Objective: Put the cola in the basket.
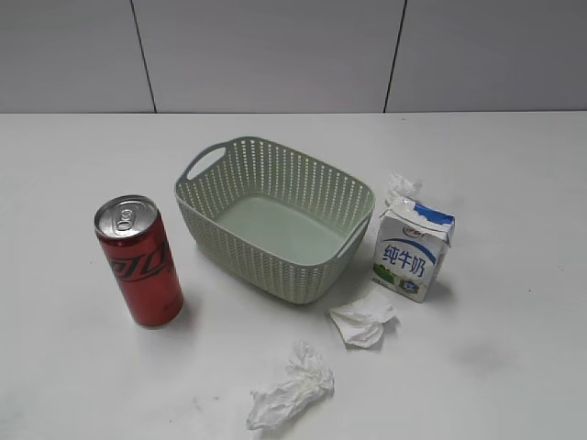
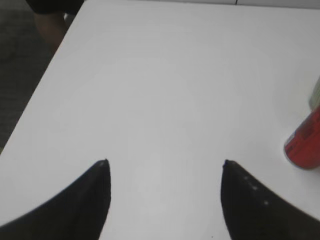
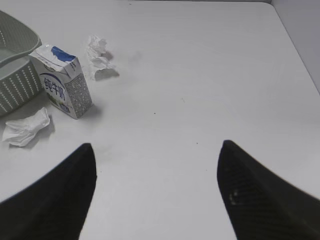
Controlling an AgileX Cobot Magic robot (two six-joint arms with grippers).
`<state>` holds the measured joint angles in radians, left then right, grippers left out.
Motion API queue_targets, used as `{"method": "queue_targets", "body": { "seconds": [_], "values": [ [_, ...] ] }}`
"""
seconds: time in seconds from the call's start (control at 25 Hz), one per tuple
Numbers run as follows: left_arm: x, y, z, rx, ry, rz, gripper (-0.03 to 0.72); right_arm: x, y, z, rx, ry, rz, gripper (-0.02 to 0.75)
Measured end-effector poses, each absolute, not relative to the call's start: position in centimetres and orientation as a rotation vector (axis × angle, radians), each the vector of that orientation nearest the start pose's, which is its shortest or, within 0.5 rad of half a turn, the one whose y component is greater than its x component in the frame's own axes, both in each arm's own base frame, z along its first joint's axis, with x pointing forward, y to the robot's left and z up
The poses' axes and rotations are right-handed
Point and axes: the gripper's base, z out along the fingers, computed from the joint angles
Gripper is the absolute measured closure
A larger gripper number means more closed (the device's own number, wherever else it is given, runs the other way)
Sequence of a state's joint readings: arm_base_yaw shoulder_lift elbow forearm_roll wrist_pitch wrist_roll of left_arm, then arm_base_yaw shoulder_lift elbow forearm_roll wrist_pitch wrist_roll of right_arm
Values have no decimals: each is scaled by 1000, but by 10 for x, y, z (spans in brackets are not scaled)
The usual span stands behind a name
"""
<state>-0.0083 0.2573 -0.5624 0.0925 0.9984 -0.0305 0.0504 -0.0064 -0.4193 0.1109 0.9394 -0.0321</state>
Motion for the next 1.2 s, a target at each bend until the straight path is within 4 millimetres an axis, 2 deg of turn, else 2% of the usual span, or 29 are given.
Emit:
{"method": "queue_targets", "body": {
  "seconds": [0.28,0.52,0.84,1.04,1.2],
  "values": [
    [88,4,307,-12,2373,55,166,7,9,265,-75,1994,143,166],
    [137,-3,315,29,2461,-28,166,7,9,265,-75,1994,143,166],
    [197,-14,308,166,2600,-149,138,7,9,265,-75,1994,143,166],
    [228,-30,312,273,2617,-305,109,7,9,265,-75,1994,143,166],
    [248,-58,319,464,2619,-331,106,7,9,265,-75,1994,143,166]
  ]
}}
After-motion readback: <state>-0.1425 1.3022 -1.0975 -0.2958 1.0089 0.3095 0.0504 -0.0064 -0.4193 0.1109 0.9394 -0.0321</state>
